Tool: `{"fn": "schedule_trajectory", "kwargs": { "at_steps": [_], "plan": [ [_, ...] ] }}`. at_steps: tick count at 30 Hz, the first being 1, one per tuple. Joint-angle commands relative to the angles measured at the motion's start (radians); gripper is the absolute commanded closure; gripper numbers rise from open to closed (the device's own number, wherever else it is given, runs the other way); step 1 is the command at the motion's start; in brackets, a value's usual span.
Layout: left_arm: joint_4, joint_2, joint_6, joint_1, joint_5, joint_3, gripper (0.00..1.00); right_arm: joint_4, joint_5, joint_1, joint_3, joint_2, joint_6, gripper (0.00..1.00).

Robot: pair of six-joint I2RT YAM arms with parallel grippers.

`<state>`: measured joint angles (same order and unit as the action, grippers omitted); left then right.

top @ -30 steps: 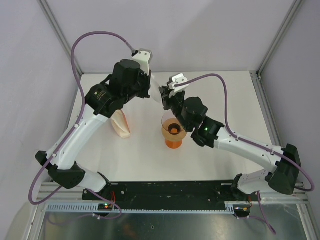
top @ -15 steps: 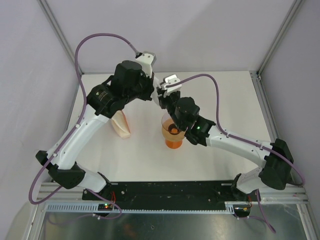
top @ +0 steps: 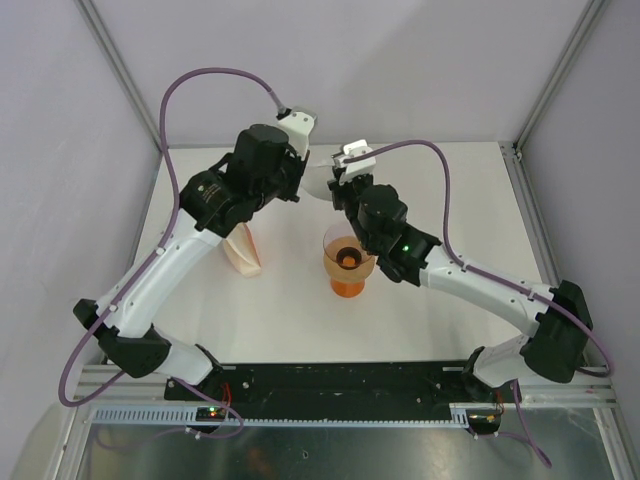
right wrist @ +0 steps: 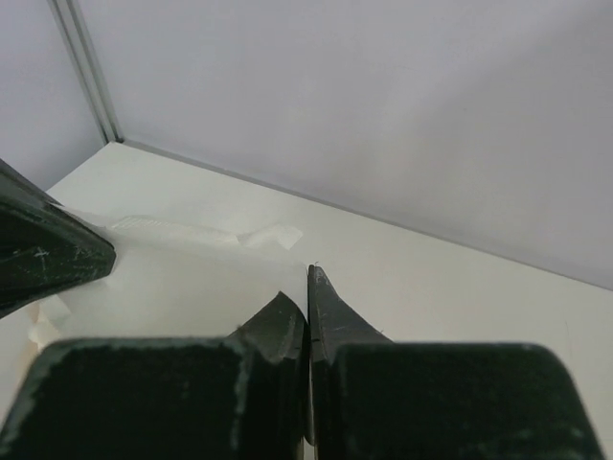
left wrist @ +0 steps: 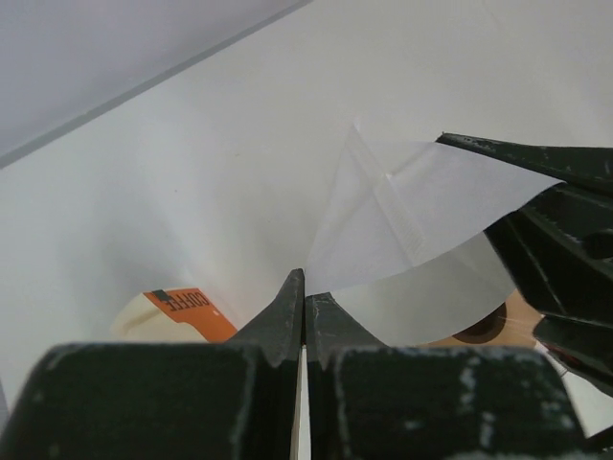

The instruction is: Place the coffee filter in the dripper

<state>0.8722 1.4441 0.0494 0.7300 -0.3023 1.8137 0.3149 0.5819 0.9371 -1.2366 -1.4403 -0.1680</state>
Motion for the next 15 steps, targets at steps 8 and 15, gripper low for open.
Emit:
{"fn": "schedule_trajectory", "kwargs": {
  "at_steps": [8, 15],
  "plan": [
    [-0.041, -0.041, -0.071, -0.012, 0.084, 0.010, 0.99, -0.135, -0.024, -0.061, -0.041, 0.113, 0.067, 1.00],
    [-0.042, -0.030, -0.017, -0.010, 0.234, 0.032, 0.65, -0.115, -0.045, -0.017, -0.040, 0.121, 0.055, 1.00]
  ]
}}
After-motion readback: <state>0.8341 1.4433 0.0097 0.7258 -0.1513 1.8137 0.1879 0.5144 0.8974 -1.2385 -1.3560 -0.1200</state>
